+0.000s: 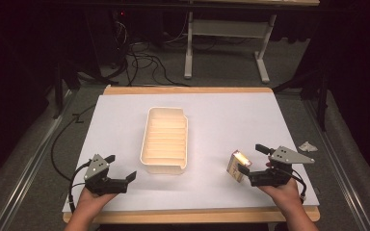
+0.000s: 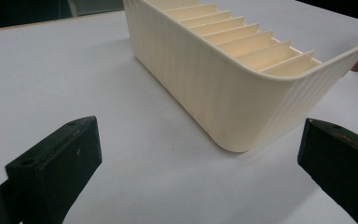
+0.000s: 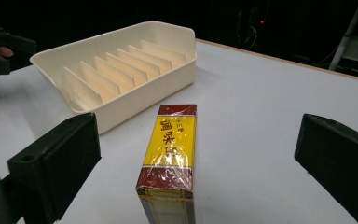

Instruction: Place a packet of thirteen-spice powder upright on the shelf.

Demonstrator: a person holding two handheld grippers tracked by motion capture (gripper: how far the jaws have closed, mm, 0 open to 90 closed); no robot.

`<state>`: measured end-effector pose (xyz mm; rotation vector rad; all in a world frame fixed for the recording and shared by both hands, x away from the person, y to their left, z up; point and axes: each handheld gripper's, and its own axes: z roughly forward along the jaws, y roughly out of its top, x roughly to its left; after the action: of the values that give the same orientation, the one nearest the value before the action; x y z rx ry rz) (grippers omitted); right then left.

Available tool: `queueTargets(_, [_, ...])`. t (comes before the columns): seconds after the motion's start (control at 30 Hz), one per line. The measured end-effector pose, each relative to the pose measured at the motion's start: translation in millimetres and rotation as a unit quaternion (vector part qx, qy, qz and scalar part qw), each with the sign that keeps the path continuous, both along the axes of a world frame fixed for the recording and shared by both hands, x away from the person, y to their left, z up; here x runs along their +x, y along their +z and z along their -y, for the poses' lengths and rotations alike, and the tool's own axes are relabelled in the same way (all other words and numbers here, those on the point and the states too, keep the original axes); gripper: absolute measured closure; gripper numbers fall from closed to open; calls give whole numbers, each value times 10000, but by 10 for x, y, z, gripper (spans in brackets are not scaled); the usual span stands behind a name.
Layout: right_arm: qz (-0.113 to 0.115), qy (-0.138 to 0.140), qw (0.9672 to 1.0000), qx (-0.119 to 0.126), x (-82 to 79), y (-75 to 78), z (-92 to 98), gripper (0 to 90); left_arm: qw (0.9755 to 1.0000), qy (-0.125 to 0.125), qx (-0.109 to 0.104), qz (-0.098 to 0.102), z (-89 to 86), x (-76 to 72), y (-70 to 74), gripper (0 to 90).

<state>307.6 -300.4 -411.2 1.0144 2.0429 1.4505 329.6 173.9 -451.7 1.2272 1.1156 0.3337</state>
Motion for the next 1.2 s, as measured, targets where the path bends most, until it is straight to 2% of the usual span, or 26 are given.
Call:
queueTargets(0.47, [-224, 112, 9997, -59, 32, -112, -37, 23, 10000, -28, 20, 2, -17, -3, 21, 5])
queueTargets(0.63, [-358, 166, 9992, 38, 52, -172, -38, 50, 10000, -55, -11, -29, -21, -6, 26, 5])
queueTargets(0.8, [-386, 171, 9991, 44, 54, -195, -49, 90, 10000, -43, -21, -8, -20, -11, 25, 7])
queueTargets(1.03, [-431, 77, 9990, -104, 48, -230, -80, 182, 10000, -35, 19, -12, -21, -12, 14, 10])
queueTargets(1.2, [-380, -51, 9992, -134, 29, -224, -77, 325, 10000, -31, 16, -13, -22, -11, 11, 16])
